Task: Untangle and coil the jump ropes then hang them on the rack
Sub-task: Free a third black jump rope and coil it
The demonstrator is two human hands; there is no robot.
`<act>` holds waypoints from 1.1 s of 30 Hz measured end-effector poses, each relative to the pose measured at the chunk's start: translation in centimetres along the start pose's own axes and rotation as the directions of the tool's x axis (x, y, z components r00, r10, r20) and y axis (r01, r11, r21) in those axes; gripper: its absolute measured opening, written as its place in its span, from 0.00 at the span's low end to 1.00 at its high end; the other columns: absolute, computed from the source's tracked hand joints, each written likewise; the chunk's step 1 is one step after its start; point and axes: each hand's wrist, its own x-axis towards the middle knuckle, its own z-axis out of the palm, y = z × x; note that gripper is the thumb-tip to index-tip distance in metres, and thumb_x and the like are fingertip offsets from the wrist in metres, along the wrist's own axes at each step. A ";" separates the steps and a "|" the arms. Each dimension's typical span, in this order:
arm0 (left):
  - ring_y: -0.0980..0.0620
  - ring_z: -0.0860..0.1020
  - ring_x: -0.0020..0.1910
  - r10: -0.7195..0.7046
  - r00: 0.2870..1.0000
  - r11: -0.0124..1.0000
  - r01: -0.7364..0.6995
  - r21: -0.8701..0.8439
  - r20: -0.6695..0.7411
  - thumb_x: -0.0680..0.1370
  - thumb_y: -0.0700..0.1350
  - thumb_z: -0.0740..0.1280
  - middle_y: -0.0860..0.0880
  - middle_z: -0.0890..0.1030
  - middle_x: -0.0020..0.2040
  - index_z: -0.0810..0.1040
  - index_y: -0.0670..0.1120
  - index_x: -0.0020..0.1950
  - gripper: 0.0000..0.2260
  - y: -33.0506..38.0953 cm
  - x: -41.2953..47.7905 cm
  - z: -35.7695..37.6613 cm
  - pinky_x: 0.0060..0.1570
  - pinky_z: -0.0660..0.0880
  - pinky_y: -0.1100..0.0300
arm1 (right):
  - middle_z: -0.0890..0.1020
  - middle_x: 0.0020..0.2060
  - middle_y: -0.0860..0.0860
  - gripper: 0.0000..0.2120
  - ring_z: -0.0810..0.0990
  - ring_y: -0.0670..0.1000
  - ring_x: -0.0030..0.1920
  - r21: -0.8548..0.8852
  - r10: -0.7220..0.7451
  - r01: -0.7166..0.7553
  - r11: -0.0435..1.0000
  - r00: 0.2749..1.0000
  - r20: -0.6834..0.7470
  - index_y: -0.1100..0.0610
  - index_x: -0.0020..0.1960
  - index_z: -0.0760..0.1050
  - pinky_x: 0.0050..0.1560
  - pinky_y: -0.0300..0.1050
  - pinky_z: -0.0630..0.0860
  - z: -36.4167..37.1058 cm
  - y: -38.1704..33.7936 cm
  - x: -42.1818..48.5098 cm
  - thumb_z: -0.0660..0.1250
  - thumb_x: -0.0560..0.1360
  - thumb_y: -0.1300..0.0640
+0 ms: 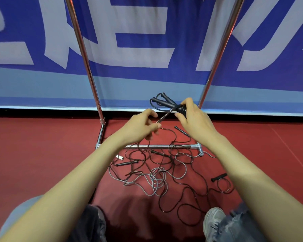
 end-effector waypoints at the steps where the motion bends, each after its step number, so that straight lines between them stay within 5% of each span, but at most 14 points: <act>1: 0.58 0.78 0.29 0.000 1.000 0.999 0.001 0.051 -0.015 0.79 0.47 0.67 0.51 0.83 0.37 0.70 0.47 0.62 0.14 -0.2 0.0 0.1 0.37 0.75 0.59 | 0.76 0.50 0.55 0.13 0.76 0.61 0.44 0.010 -0.010 0.010 1.000 1.000 -0.009 0.58 0.60 0.63 0.40 0.51 0.69 -0.1 -0.1 0.0 0.59 0.81 0.51; 4: 0.62 0.77 0.28 -0.016 0.997 0.980 0.031 0.197 -0.076 0.77 0.49 0.68 0.52 0.82 0.33 0.69 0.48 0.63 0.17 -1.0 0.3 0.3 0.32 0.71 0.66 | 0.73 0.40 0.50 0.13 0.72 0.57 0.41 0.100 0.002 0.002 0.995 0.999 -0.036 0.59 0.59 0.63 0.39 0.48 0.64 -0.4 -0.2 -0.1 0.60 0.81 0.52; 7: 0.51 0.81 0.36 -0.107 0.992 0.994 0.105 -0.036 -0.072 0.71 0.49 0.76 0.50 0.83 0.40 0.71 0.45 0.63 0.25 -1.5 0.5 0.5 0.42 0.80 0.55 | 0.71 0.36 0.48 0.12 0.70 0.54 0.39 0.210 0.007 0.007 0.978 0.998 -0.066 0.58 0.58 0.64 0.39 0.47 0.63 -0.8 -0.6 -0.1 0.60 0.81 0.52; 10: 0.55 0.76 0.41 -0.063 0.982 0.993 0.044 -0.109 -0.177 0.66 0.49 0.80 0.52 0.76 0.47 0.68 0.43 0.59 0.29 -1.3 0.7 1.3 0.42 0.74 0.68 | 0.74 0.41 0.49 0.12 0.71 0.51 0.38 0.271 -0.027 0.044 0.961 0.997 -0.068 0.56 0.58 0.63 0.41 0.45 0.63 -1.0 -0.9 -0.2 0.60 0.81 0.50; 13: 0.51 0.68 0.44 0.069 0.865 0.997 -0.075 0.008 -0.497 0.64 0.50 0.81 0.49 0.68 0.47 0.61 0.45 0.51 0.31 -1.1 0.5 2.6 0.43 0.66 0.62 | 0.72 0.38 0.46 0.12 0.70 0.49 0.36 0.265 -0.039 0.052 0.963 0.998 -0.054 0.56 0.58 0.63 0.39 0.46 0.63 -1.4 -1.0 -0.1 0.61 0.81 0.51; 15: 0.51 0.67 0.47 0.280 0.773 0.960 -0.206 0.192 -0.570 0.65 0.49 0.80 0.49 0.67 0.49 0.62 0.44 0.52 0.30 -1.0 0.4 3.1 0.47 0.64 0.63 | 0.71 0.38 0.47 0.13 0.70 0.53 0.38 0.213 -0.060 0.068 0.975 0.997 -0.042 0.57 0.59 0.63 0.39 0.47 0.63 -1.5 -1.1 -0.2 0.61 0.81 0.51; 18: 0.52 0.74 0.51 0.296 0.852 0.955 -0.279 0.103 -0.432 0.71 0.47 0.76 0.51 0.75 0.50 0.62 0.48 0.57 0.25 -0.8 0.5 3.3 0.54 0.69 0.61 | 0.74 0.44 0.51 0.14 0.72 0.55 0.41 0.178 -0.096 0.097 0.979 0.995 -0.015 0.58 0.61 0.63 0.41 0.49 0.67 -1.4 -1.5 -0.4 0.61 0.80 0.51; 20: 0.51 0.78 0.42 0.195 0.932 0.956 -0.251 -0.153 -0.306 0.75 0.44 0.72 0.50 0.80 0.43 0.62 0.51 0.57 0.20 -0.4 0.3 3.4 0.49 0.74 0.54 | 0.74 0.47 0.52 0.14 0.73 0.56 0.44 0.183 -0.097 0.097 0.978 0.995 -0.006 0.57 0.61 0.63 0.43 0.51 0.70 -1.3 -1.6 -0.4 0.61 0.80 0.51; 23: 0.50 0.72 0.30 0.151 0.946 0.855 -0.270 -0.442 -0.286 0.78 0.42 0.68 0.46 0.77 0.35 0.64 0.50 0.58 0.15 0.5 -0.1 3.4 0.36 0.72 0.54 | 0.73 0.48 0.50 0.14 0.72 0.54 0.45 0.213 -0.052 0.057 0.975 0.998 -0.030 0.58 0.61 0.63 0.43 0.48 0.68 -1.3 -1.5 -0.3 0.61 0.80 0.52; 28: 0.51 0.72 0.27 0.126 0.972 0.813 -0.215 -0.541 -0.198 0.80 0.42 0.64 0.47 0.83 0.38 0.67 0.45 0.58 0.09 1.0 0.4 2.6 0.37 0.72 0.60 | 0.75 0.33 0.47 0.11 0.73 0.49 0.32 0.465 0.052 -0.031 0.885 0.998 -0.032 0.54 0.57 0.64 0.34 0.41 0.68 -1.7 -1.4 0.0 0.63 0.79 0.53; 33: 0.53 0.74 0.27 0.006 0.994 0.791 -0.074 -0.607 -0.113 0.77 0.42 0.68 0.47 0.81 0.32 0.67 0.42 0.55 0.12 0.3 0.8 1.7 0.36 0.72 0.63 | 0.74 0.30 0.53 0.12 0.72 0.51 0.31 0.739 -0.070 -0.069 0.671 0.985 0.155 0.52 0.63 0.68 0.33 0.43 0.71 -2.4 -1.0 0.2 0.63 0.80 0.60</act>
